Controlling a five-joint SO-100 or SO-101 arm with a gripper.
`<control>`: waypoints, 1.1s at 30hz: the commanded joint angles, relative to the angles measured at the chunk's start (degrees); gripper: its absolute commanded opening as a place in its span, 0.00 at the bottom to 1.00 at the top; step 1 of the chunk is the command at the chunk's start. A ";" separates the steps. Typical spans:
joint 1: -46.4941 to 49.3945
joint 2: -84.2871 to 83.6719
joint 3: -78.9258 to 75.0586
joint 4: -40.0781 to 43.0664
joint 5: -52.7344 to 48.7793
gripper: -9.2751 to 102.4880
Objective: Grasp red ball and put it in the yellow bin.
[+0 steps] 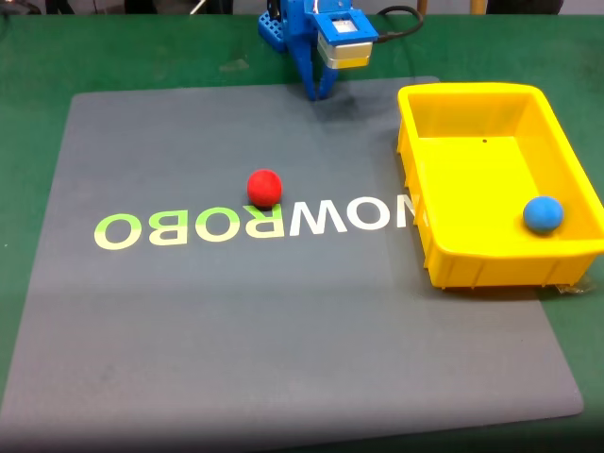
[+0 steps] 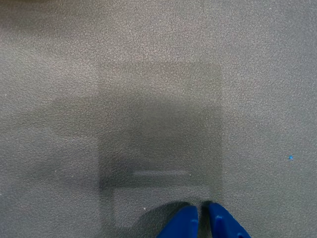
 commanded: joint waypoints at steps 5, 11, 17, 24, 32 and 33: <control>0.26 0.88 1.85 0.62 2.11 0.08; 0.26 0.88 1.85 0.62 2.11 0.08; 2.46 0.70 -0.62 -0.18 1.41 0.21; 8.00 0.70 -9.84 -7.29 -4.04 0.36; 13.45 -19.16 -22.76 -20.65 -6.86 0.39; 13.80 -23.12 -24.96 -22.24 -6.68 0.39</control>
